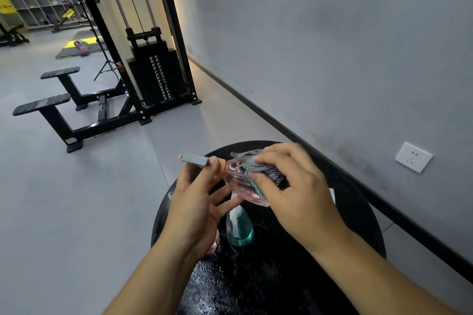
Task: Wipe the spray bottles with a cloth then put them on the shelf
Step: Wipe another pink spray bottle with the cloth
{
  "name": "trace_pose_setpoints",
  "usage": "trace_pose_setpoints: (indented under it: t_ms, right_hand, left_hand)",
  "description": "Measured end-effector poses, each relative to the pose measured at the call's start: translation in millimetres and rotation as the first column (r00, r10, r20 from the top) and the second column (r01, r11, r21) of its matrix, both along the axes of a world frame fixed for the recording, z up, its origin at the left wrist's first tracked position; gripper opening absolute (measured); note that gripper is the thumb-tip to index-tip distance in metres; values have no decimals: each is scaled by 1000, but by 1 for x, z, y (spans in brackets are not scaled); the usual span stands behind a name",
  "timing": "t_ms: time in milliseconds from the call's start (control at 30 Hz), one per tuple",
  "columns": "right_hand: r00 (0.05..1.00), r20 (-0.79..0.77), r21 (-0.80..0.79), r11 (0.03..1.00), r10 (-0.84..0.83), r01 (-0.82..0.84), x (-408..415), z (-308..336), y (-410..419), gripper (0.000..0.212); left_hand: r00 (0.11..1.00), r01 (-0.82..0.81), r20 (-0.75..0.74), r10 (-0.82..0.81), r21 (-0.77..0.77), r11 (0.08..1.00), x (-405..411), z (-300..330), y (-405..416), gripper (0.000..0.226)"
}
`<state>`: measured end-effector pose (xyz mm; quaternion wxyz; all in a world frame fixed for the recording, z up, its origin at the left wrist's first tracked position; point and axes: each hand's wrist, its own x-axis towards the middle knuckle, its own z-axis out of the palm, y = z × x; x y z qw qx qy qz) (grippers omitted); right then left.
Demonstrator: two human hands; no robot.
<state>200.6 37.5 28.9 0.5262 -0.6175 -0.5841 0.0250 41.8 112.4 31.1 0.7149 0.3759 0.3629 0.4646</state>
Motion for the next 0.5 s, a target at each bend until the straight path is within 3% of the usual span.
trace_pose_setpoints:
  t_ms: [100, 200, 300, 500]
  right_hand:
    - [991, 137, -12, 1000, -6, 8, -9, -5, 5, 26]
    - [951, 308, -132, 991, 38, 3, -13, -8, 2, 37]
    - [945, 317, -244, 970, 81, -2, -11, -10, 0, 43]
    - [933, 348, -187, 982, 90, -25, -14, -9, -1, 36]
  left_hand:
    - [1000, 8, 10, -8, 1, 1000, 2, -4, 0, 15]
    - [1000, -30, 4, 30, 7, 1000, -2, -4, 4, 14]
    - [998, -53, -17, 53, 8, 999, -4, -5, 5, 18]
    - [999, -29, -30, 30, 25, 999, 2, -8, -3, 17]
